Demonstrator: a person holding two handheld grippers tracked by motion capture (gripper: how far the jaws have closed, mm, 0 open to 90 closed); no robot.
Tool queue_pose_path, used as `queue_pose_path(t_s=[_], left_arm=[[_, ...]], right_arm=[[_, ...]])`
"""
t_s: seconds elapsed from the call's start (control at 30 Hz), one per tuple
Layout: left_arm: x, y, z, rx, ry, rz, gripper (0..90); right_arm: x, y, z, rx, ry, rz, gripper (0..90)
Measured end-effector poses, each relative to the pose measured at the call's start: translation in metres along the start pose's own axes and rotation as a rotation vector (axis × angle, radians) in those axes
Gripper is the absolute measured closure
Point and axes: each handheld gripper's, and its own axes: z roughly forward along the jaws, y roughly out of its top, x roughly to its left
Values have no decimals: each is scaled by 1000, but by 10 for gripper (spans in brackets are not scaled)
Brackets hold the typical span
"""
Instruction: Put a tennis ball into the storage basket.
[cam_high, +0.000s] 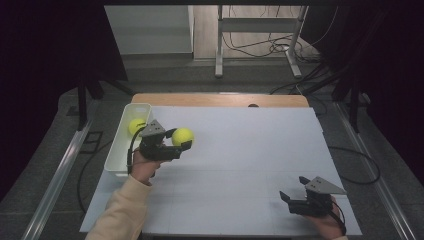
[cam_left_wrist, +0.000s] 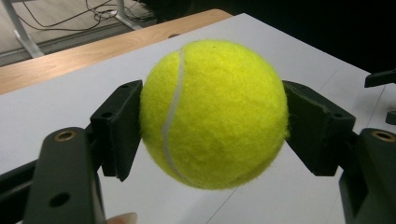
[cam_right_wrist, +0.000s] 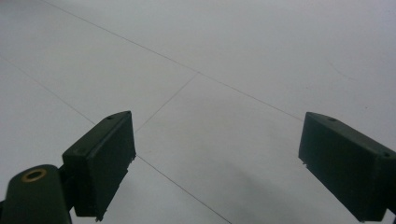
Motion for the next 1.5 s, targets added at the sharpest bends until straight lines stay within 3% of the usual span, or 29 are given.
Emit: queue_pose_path(t_s=[1.5], left_arm=[[38, -5, -50, -70, 110, -90, 264]], right_arm=[[0, 0, -1, -3, 0, -2, 112]])
